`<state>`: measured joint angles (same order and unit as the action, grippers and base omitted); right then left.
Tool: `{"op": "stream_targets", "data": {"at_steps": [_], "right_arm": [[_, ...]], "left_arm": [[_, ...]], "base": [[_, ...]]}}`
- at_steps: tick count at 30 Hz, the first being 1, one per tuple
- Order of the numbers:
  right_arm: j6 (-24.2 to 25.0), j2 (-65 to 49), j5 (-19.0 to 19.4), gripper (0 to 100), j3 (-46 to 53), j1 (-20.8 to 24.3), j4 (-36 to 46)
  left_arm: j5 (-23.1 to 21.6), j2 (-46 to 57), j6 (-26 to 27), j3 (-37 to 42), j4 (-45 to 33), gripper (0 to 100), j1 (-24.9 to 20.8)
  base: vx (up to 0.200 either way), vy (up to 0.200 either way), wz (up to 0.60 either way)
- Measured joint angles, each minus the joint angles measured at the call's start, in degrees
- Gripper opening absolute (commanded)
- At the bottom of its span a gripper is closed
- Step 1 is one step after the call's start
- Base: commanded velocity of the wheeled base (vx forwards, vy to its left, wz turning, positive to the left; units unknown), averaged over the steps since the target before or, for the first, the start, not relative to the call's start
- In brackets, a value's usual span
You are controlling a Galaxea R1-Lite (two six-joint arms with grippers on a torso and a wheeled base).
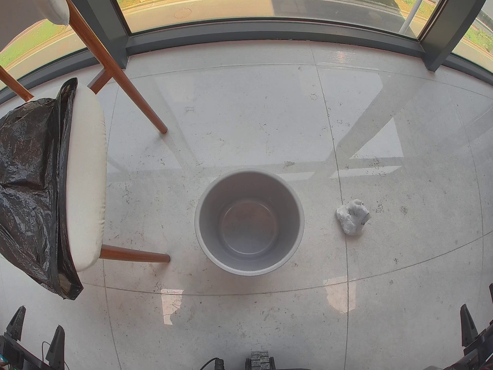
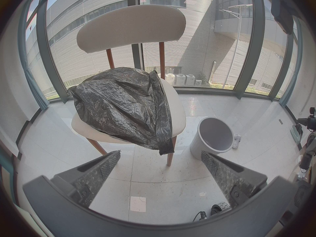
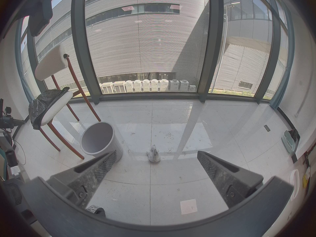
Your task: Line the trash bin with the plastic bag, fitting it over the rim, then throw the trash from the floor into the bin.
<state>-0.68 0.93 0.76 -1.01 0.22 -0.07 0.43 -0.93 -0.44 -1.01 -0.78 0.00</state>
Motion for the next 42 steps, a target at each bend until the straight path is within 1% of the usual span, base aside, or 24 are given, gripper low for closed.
{"op": "stream_targets", "data": {"at_steps": [34, 39, 42], "right_arm": [[0.0, 0.0, 0.0, 100, 0.0, 0.0, 0.0], [0.0, 0.0, 0.0, 100, 0.0, 0.0, 0.0], [0.0, 0.0, 0.0, 100, 0.0, 0.0, 0.0]], "left_arm": [[0.2, 0.0, 0.7, 0.0, 1.7, 100, 0.0], [0.0, 0.0, 1.1, 0.0, 8.5, 100, 0.0], [-0.1, 0.0, 1.6, 0.0, 10.1, 100, 0.0]], "base": [[0.0, 0.0, 0.0], [0.0, 0.0, 0.0], [0.0, 0.0, 0.0]]}}
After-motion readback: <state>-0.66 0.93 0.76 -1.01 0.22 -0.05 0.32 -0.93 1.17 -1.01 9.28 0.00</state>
